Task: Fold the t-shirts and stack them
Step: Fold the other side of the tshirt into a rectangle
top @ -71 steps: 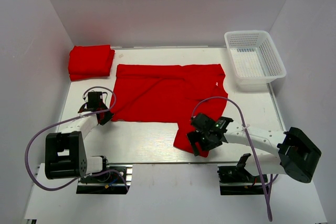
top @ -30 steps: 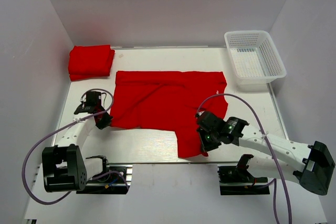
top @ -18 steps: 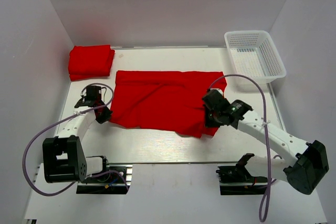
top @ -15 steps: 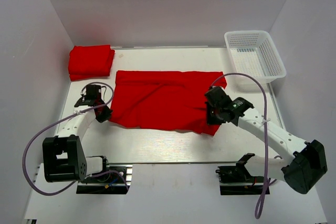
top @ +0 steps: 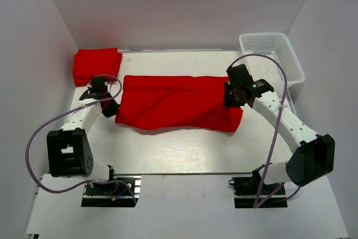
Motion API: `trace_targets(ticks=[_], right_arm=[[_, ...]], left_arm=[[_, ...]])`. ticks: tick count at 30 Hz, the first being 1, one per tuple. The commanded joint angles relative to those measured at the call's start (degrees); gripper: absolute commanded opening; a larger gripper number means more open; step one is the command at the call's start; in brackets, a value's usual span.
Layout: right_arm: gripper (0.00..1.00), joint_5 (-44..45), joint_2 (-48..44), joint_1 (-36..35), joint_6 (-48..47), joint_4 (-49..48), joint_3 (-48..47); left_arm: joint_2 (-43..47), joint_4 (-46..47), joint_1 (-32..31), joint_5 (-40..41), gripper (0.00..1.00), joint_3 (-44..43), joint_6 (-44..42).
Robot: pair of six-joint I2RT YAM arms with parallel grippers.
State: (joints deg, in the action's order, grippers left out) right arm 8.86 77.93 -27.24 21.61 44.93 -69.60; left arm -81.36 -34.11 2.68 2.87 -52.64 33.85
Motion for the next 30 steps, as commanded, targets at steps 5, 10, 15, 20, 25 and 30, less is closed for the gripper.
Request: trace_targets(ticks=[5,10,15,20,25,30], right_arm=[[0.0,-1.6,6.6,5.5,-5.0,0.3,-7.0],[0.0,-2.1,8.8,8.2,-5.8,-0.9,-9.3],[0.0,-4.5,12.3,10.3,-6.5,-1.9,-11.3],[0.0,-4.2,14.6,11.5,-7.6,-4.2,-13.3],[0.0,-5.3,18.9,12.4,-9.9,-4.9,-16.1],[0.0,-7.3,22.8,13.4,-12.2,-6.7,-18.5]], left_arm=[[-6.9,1.6,0.3,0.9,0.0,-8.3,0.0],[-10.4,2.9,0.3,2.1,0.0,-12.8,0.0],[-12.9,4.3,0.3,3.4,0.0,-15.6,0.0],[-15.2,7.0,0.3,4.0,0.0,-18.1,0.0],[-17.5,10.8,0.3,5.2,0.0,-19.4,-0.9],[-20.1,13.5,-0.2,4.6,0.0,-20.7,-2.0]])
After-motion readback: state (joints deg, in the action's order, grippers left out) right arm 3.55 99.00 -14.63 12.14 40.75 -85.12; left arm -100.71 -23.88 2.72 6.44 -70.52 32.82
